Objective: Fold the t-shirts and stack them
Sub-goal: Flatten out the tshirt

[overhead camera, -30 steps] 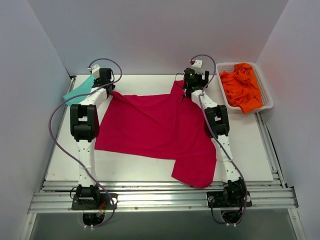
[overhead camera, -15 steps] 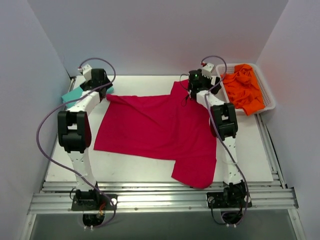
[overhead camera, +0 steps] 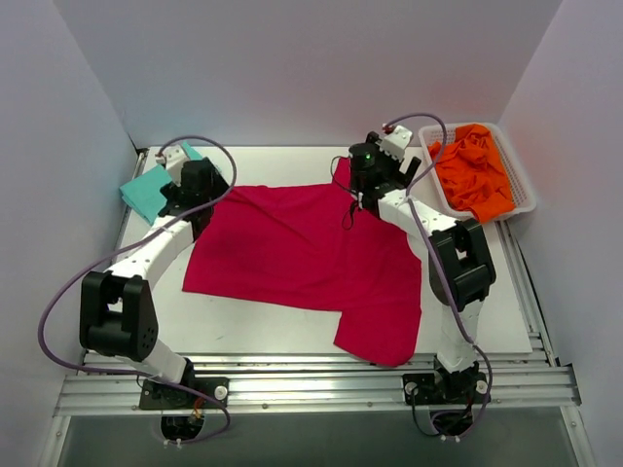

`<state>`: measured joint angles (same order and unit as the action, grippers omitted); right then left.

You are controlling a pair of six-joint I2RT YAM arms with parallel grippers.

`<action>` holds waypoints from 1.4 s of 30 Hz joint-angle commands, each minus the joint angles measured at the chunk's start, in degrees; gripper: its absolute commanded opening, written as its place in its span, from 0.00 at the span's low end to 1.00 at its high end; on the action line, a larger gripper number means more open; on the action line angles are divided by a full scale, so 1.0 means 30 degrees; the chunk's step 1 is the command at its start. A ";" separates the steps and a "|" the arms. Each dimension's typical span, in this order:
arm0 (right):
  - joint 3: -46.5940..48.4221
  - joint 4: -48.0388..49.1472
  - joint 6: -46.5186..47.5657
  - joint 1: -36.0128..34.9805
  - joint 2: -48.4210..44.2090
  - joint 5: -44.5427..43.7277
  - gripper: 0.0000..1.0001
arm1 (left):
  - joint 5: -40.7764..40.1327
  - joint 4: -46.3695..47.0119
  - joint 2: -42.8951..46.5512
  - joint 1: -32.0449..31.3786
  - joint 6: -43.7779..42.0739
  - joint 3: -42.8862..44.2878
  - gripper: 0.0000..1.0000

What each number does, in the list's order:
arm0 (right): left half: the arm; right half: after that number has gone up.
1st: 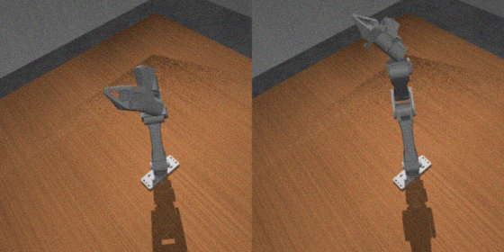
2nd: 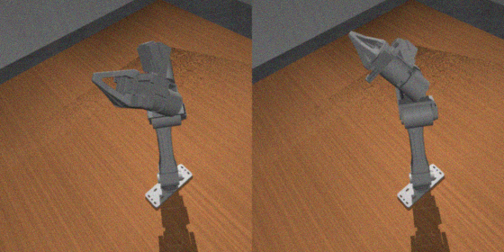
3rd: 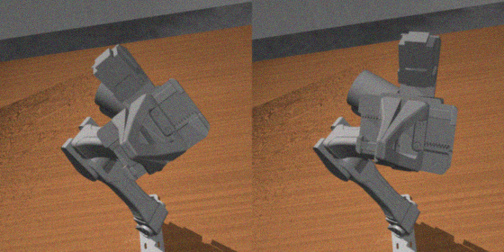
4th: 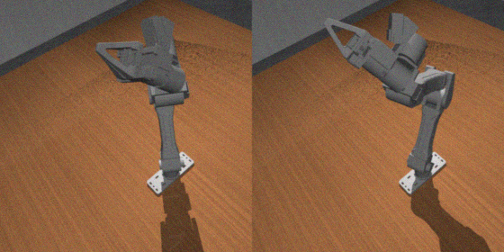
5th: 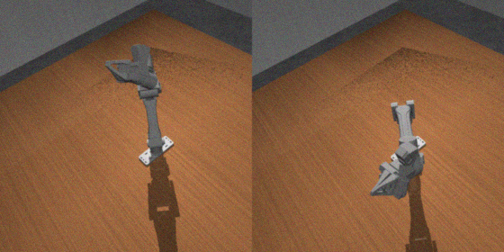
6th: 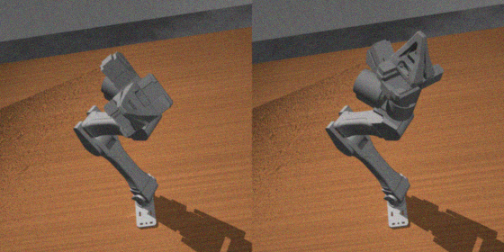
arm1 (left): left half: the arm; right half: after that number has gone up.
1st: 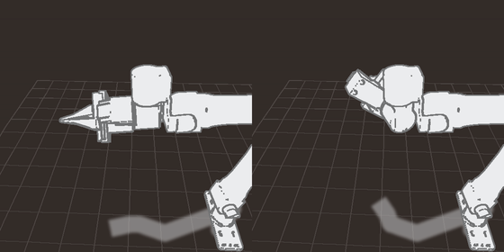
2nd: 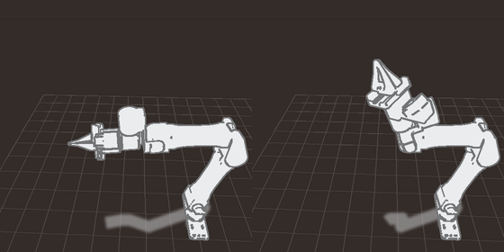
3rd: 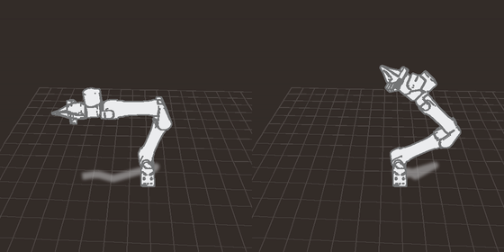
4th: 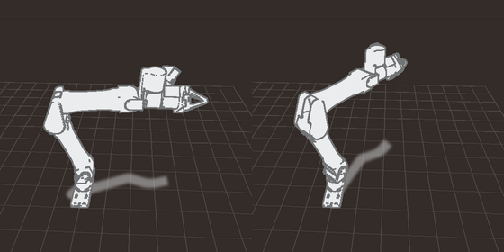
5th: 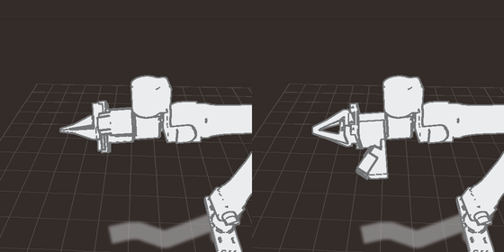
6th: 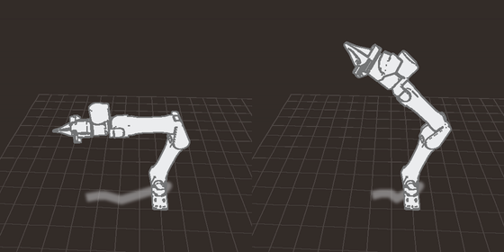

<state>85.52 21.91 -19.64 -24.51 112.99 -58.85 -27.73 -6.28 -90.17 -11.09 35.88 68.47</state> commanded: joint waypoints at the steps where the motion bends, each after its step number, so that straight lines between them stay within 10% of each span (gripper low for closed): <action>1: -0.1609 -0.1441 -0.2589 0.0056 -0.0368 0.0982 0.95 | -0.0105 -0.1857 0.0671 -0.0404 0.1280 -0.1579 0.93; 24: -0.2380 -0.2617 -0.5466 -0.0648 0.0156 0.2884 0.95 | 0.0277 -0.3882 0.2814 -0.1752 0.5444 -0.8819 0.81; 31: 0.0496 -0.2968 -0.5378 -0.0150 0.2617 0.4555 0.95 | 0.1185 -0.4056 -0.0320 -0.1781 0.4595 -0.7035 0.58; 39: 0.0470 -0.2383 -0.5788 0.1050 0.3147 0.6050 0.94 | 0.1214 -0.5171 -0.1876 -0.1927 0.4242 -0.5567 0.03; 42: -0.0027 -0.2061 -0.5875 0.1490 0.3089 0.6519 0.94 | 0.1331 -0.5434 -0.1672 -0.1928 0.4242 -0.5713 0.02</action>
<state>85.67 13.54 -35.83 -21.30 122.80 -40.49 -25.58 -19.20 -94.54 -16.53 48.84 50.87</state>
